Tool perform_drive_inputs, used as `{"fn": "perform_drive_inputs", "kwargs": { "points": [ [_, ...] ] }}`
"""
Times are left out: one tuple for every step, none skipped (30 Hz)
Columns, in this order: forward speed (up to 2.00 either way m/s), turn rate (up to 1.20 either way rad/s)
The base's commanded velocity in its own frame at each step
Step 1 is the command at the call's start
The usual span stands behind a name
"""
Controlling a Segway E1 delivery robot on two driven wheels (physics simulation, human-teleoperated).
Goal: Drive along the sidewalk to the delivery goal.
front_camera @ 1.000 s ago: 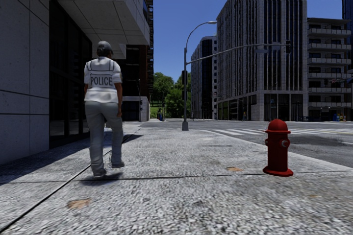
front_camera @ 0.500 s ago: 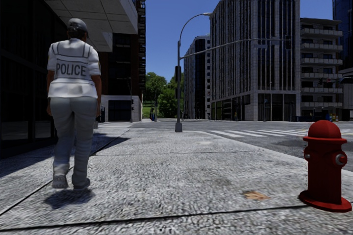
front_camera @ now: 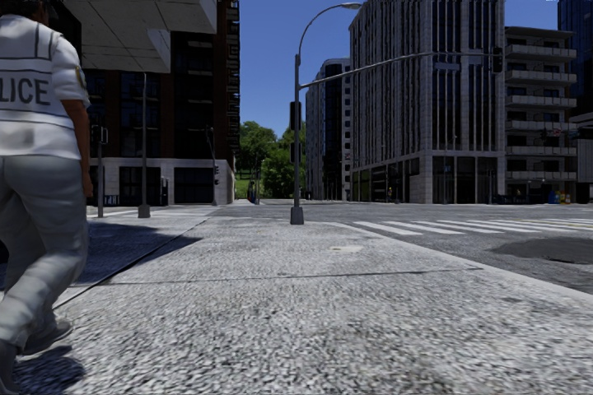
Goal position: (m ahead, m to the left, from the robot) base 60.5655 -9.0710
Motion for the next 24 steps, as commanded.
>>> {"fn": "perform_drive_inputs", "kwargs": {
  "points": [
    [2.0,-0.37],
    [2.0,-0.38],
    [2.0,-0.38],
    [2.0,-0.38],
    [2.0,-0.38],
    [2.0,-0.38],
    [2.0,-0.38],
    [2.0,-0.38],
    [2.0,-0.38],
    [2.0,-0.34],
    [2.0,-0.12],
    [2.0,-0.12],
    [2.0,0.0],
    [2.0,0.0],
    [2.0,0.0],
    [2.0,0.0],
    [2.0,0.0],
    [2.0,0.0],
    [2.0,0.0],
    [2.0,0.0],
    [2.0,0.0],
    [2.0,0.0],
    [2.0,0.0],
    [2.0,0.0]
  ]
}}
